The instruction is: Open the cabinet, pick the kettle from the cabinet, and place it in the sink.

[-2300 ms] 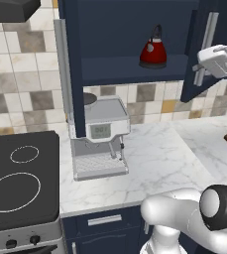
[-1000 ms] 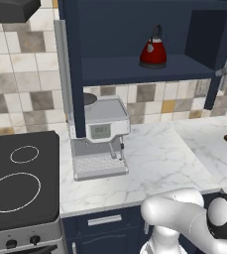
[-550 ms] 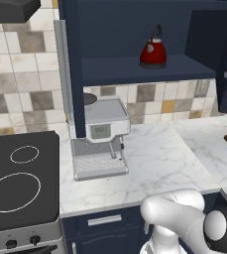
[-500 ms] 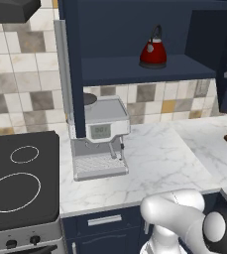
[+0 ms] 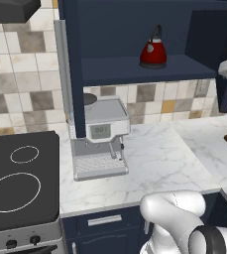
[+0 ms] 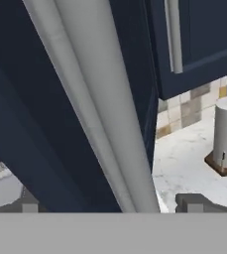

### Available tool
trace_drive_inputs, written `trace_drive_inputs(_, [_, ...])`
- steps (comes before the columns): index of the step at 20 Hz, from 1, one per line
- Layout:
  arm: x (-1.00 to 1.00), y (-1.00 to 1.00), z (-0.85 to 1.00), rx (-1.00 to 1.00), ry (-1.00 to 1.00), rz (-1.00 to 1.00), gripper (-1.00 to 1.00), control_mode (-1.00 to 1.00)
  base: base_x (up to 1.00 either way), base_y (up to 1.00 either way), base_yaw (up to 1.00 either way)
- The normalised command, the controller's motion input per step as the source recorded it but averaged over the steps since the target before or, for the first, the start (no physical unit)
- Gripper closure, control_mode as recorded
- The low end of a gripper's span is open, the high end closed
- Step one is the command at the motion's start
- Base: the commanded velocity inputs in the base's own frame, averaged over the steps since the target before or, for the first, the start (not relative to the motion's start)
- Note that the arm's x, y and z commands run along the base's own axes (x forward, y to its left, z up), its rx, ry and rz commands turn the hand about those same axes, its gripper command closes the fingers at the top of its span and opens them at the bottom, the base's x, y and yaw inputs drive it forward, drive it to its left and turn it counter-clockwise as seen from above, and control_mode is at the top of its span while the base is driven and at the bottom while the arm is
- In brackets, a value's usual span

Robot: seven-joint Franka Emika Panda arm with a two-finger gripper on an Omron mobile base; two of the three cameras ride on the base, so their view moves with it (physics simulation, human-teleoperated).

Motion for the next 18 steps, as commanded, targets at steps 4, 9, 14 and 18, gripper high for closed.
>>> trace_drive_inputs(4, [-0.22, 0.00, -0.04, -0.01, 0.01, -0.43, -1.00, -1.00, 0.00, 0.00, 0.00])
trace_drive_inputs(9, [-0.37, 0.05, 0.00, 0.05, 0.01, -0.40, -1.00, -1.00, 0.00, 0.00, 0.00])
trace_drive_inputs(14, [-0.37, 0.15, 0.00, 0.11, 0.00, -0.34, -1.00, -1.00, 0.00, 0.00, 0.00])
trace_drive_inputs(18, [-0.25, 0.26, 0.00, 0.15, 0.00, -0.22, -1.00, -1.00, 0.00, 0.00, 0.00])
